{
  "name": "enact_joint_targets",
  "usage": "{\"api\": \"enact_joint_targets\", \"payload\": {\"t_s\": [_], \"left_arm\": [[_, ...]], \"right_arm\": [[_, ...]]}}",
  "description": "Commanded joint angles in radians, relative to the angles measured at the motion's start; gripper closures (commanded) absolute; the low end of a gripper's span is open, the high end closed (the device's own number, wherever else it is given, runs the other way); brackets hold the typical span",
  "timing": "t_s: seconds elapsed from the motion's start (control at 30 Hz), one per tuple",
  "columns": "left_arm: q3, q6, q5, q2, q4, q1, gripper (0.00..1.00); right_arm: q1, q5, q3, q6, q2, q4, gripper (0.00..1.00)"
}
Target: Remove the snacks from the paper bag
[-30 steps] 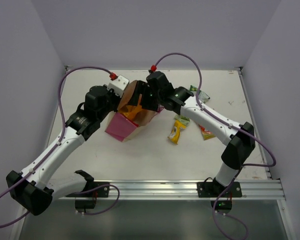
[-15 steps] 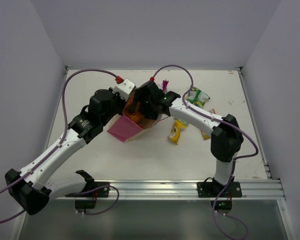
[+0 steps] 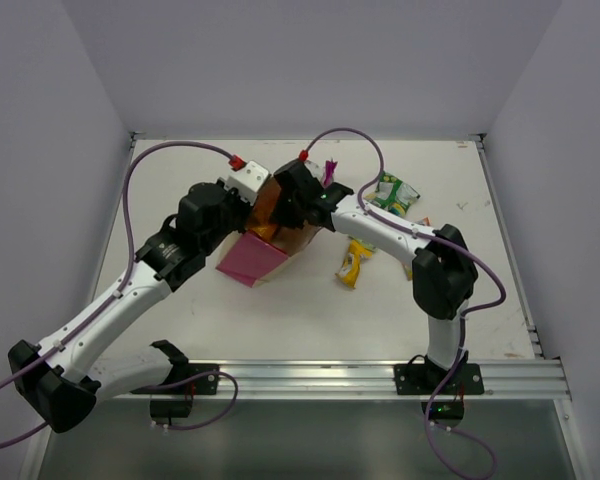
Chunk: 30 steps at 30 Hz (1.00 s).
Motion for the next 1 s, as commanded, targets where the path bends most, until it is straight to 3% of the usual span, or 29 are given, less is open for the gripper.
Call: {"api": "enact_joint_targets", "payload": {"t_s": [0.0, 0.17, 0.53, 0.97], "left_arm": [[0.005, -0.029, 0.001, -0.054, 0.16, -0.011, 1.0], [-0.015, -0.043, -0.028, -0.06, 0.167, -0.011, 1.0], [-0.024, -0.052, -0.098, -0.047, 0.18, -0.011, 1.0], [-0.01, -0.053, -0.191, -0.025, 0.164, -0.011, 1.0]], "right_arm": [[0.001, 0.07, -0.003, -0.002, -0.001, 0.07, 1.0], [-0.002, 0.078, -0.026, -0.065, -0.061, 0.111, 1.0], [0.001, 0.032, -0.161, -0.252, -0.274, 0.379, 1.0], [-0.001, -0.084, -0.077, -0.382, -0.343, 0.401, 1.0]]}}
